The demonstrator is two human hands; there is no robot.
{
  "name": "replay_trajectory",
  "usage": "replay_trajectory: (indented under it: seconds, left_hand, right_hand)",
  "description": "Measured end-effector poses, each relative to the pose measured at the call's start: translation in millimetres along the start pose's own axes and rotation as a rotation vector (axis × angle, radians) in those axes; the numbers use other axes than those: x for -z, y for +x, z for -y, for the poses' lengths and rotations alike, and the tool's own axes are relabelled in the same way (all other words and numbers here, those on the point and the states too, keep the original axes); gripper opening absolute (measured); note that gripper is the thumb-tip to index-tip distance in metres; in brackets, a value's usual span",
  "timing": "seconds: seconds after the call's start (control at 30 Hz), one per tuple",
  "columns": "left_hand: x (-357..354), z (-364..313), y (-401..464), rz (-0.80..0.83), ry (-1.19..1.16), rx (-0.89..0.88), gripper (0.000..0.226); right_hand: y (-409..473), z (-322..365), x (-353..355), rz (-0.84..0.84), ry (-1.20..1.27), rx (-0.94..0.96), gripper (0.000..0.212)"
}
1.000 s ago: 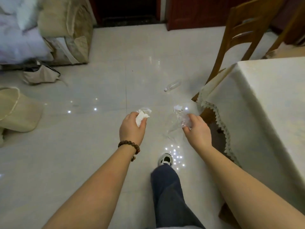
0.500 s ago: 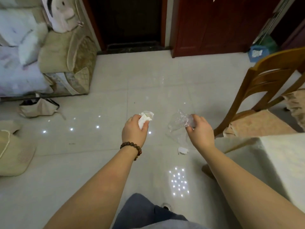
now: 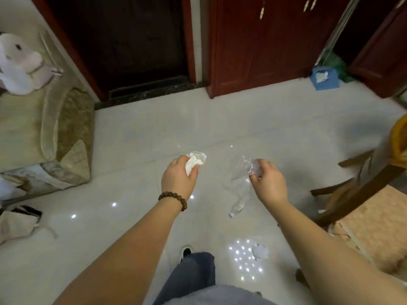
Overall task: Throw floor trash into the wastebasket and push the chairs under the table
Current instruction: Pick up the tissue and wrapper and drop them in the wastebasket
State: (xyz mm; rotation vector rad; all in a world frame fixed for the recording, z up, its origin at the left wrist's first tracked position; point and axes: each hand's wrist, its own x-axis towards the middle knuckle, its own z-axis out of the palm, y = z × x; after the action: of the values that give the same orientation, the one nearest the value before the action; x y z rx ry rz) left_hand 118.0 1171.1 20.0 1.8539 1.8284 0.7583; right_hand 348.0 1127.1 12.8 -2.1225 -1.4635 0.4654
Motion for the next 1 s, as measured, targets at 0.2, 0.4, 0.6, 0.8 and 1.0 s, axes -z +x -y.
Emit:
replay_trajectory:
  seconds: [0.2, 0.4, 0.6, 0.8, 1.0]
  left_hand:
    - [-23, -20, 135, 0.104, -0.008, -0.089, 0.028]
    - [-99, -71, 244, 0.223, -0.016, -0.240, 0.031]
    - [-197, -162, 364, 0.335, -0.017, -0.374, 0.030]
    - [-284, -277, 467, 0.454, -0.019, -0.463, 0.028]
    - [-369, -377, 530, 0.527, -0.056, -0.554, 0.027]
  right_hand:
    - [89, 14, -7, -0.088, 0.014, -0.140, 0.036]
    - [188, -21, 0, -0.186, -0.010, -0.268, 0.039]
    - [313, -88, 24, -0.284, 0.044, -0.420, 0.038]
    - [432, -150, 84, -0.362, 0.022, -0.551, 0.035]
    - [519, -208, 143, -0.456, 0.006, -0.633, 0.035]
